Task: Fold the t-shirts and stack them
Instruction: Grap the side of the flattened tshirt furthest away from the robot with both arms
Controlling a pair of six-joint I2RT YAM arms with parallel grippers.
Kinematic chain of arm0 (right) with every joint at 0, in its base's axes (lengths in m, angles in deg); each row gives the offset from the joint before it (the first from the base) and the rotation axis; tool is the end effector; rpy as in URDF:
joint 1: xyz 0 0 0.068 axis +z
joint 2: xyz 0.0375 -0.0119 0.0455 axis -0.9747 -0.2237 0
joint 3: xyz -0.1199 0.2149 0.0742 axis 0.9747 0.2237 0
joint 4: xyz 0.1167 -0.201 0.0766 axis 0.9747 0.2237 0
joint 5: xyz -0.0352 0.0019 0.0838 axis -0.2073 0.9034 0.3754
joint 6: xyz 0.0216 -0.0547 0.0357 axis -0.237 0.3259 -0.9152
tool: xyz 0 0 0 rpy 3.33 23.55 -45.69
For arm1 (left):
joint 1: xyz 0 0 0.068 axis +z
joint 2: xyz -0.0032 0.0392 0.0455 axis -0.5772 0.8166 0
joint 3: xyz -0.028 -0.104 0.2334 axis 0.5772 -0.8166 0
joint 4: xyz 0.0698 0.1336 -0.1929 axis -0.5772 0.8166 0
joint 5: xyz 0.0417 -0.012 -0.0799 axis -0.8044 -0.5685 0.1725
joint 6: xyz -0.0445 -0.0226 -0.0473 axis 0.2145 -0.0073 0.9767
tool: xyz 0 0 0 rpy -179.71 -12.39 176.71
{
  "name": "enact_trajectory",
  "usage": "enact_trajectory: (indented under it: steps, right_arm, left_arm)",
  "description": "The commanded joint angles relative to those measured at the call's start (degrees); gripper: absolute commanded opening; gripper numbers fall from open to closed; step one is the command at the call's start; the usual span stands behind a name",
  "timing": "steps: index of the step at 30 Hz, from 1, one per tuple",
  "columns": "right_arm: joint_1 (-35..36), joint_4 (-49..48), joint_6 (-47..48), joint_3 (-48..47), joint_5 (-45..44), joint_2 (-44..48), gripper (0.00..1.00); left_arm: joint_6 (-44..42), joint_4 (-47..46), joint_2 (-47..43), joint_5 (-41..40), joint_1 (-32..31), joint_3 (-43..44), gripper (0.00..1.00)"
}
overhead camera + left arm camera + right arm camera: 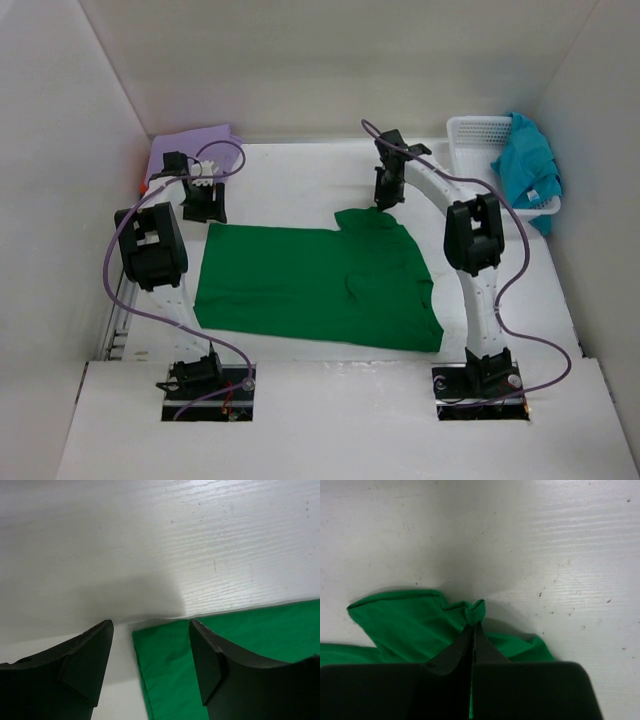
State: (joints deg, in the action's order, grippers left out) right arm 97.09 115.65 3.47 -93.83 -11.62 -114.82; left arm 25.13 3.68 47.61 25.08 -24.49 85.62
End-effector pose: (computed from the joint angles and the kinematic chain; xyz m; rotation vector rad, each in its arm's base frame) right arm 0.4409 0.1580 0.1681 0.1430 2.7745 0.1455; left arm 0.4093 0.0607 0.1470 0.1344 2.6485 -0.2856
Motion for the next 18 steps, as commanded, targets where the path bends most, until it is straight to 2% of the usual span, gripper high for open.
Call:
enact_trajectory:
  steps: [1, 6, 7, 8, 12, 15, 18]
  right_arm:
    - [0.5, -4.4, -0.7, 1.7, 0.5, 5.2, 0.0]
    - [0.8, -6.0, -0.7, 3.7, 1.1, 7.9, 0.0]
    - [0.9, -6.4, -0.7, 4.2, 1.6, 8.4, 0.0]
    - [1.0, -6.8, -0.7, 4.8, 2.0, 8.8, 0.0]
    - [1.6, -8.5, -1.0, 9.1, 2.3, 12.1, 0.0]
    - [1.9, -11.2, -1.5, 15.6, 2.3, 17.3, 0.0]
    - [2.5, -13.4, -2.1, 22.9, 2.1, 23.9, 0.0]
  left_arm:
    - [3.2, 0.6, -3.1, 2.2, -0.5, -1.7, 0.59]
    - [3.3, 0.8, 0.4, -2.6, -0.6, -1.8, 0.57]
    - [3.4, 0.8, 0.9, -2.4, -0.6, -1.7, 0.54]
    - [3.4, 0.9, 1.2, -2.1, -0.8, -1.6, 0.48]
    - [2.5, 0.9, -0.2, -1.2, -1.8, -3.3, 0.14]
    - [-0.1, 0.1, -4.1, -1.2, -1.9, -6.2, 0.04]
    - [-4.7, -1.5, -10.5, -1.5, -2.5, -10.7, 0.0]
